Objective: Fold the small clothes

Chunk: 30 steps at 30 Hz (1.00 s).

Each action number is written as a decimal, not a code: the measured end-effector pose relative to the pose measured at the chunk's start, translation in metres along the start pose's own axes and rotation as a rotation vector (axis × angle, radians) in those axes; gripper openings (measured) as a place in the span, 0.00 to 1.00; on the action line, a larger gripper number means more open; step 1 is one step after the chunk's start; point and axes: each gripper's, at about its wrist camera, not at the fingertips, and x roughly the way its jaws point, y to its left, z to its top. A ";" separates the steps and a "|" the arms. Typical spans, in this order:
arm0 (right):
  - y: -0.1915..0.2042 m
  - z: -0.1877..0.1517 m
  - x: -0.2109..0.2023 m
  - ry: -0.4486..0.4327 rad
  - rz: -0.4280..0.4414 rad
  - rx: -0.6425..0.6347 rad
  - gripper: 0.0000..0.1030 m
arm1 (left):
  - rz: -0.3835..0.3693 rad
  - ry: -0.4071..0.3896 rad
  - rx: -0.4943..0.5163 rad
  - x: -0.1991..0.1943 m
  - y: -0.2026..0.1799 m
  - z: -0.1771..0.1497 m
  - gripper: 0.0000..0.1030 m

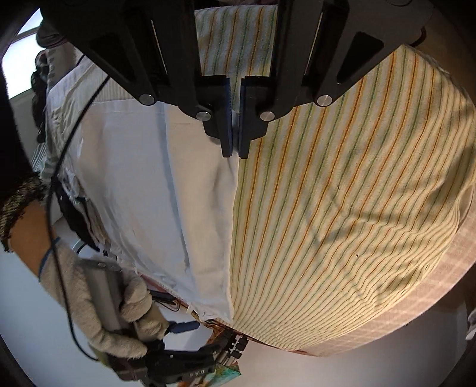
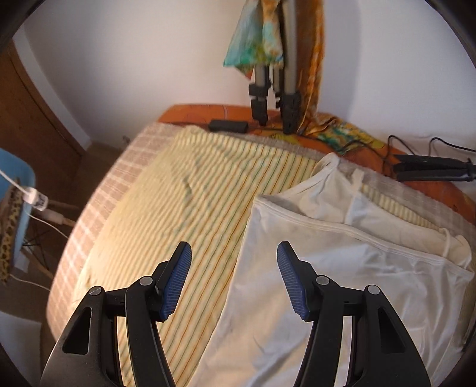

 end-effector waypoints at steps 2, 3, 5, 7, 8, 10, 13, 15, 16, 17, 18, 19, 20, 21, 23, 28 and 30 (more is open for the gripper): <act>0.002 0.003 0.015 0.022 -0.018 -0.006 0.58 | 0.020 -0.028 -0.007 -0.008 0.003 0.003 0.01; 0.002 0.005 0.021 0.030 -0.024 -0.009 0.58 | 0.023 -0.039 -0.010 -0.010 0.005 0.004 0.01; 0.002 0.008 0.035 0.048 -0.040 -0.014 0.58 | 0.014 -0.041 -0.026 -0.012 0.007 0.004 0.01; 0.002 0.010 0.044 0.063 -0.057 -0.024 0.58 | 0.023 -0.037 -0.022 -0.010 0.007 0.004 0.01; 0.002 0.011 0.048 0.072 -0.076 -0.028 0.58 | 0.033 -0.036 -0.018 -0.009 0.006 0.003 0.01; 0.000 0.015 0.054 0.080 -0.098 -0.027 0.58 | 0.038 -0.040 -0.015 -0.010 0.006 0.003 0.01; -0.004 0.020 0.059 0.085 -0.109 -0.019 0.58 | 0.038 -0.043 -0.015 -0.011 0.006 0.002 0.01; -0.005 0.022 0.063 0.095 -0.104 -0.020 0.56 | 0.042 -0.035 -0.019 -0.009 0.009 0.001 0.01; -0.004 0.022 0.065 0.101 -0.107 -0.027 0.50 | 0.040 -0.032 -0.024 -0.008 0.010 0.001 0.01; -0.004 0.023 0.068 0.109 -0.114 -0.038 0.45 | 0.039 -0.032 -0.027 -0.007 0.010 0.002 0.01; -0.003 0.022 0.071 0.118 -0.126 -0.048 0.43 | 0.039 -0.035 -0.027 -0.008 0.010 0.002 0.01; -0.001 0.022 0.073 0.122 -0.144 -0.062 0.41 | 0.042 -0.037 -0.026 -0.008 0.008 0.001 0.01; 0.001 0.022 0.074 0.115 -0.154 -0.079 0.38 | 0.041 -0.040 -0.027 -0.008 0.007 0.001 0.01; 0.002 0.022 0.073 0.111 -0.159 -0.089 0.32 | 0.040 -0.042 -0.028 -0.009 0.007 0.001 0.01; 0.001 0.024 0.073 0.107 -0.181 -0.087 0.06 | 0.038 -0.053 -0.030 -0.011 0.007 0.002 0.01; -0.020 0.026 0.056 0.081 -0.092 -0.014 0.02 | 0.032 -0.093 -0.011 -0.022 -0.001 0.005 0.00; -0.029 0.028 0.044 0.057 -0.060 0.016 0.01 | 0.025 -0.110 0.004 -0.027 -0.007 0.006 0.00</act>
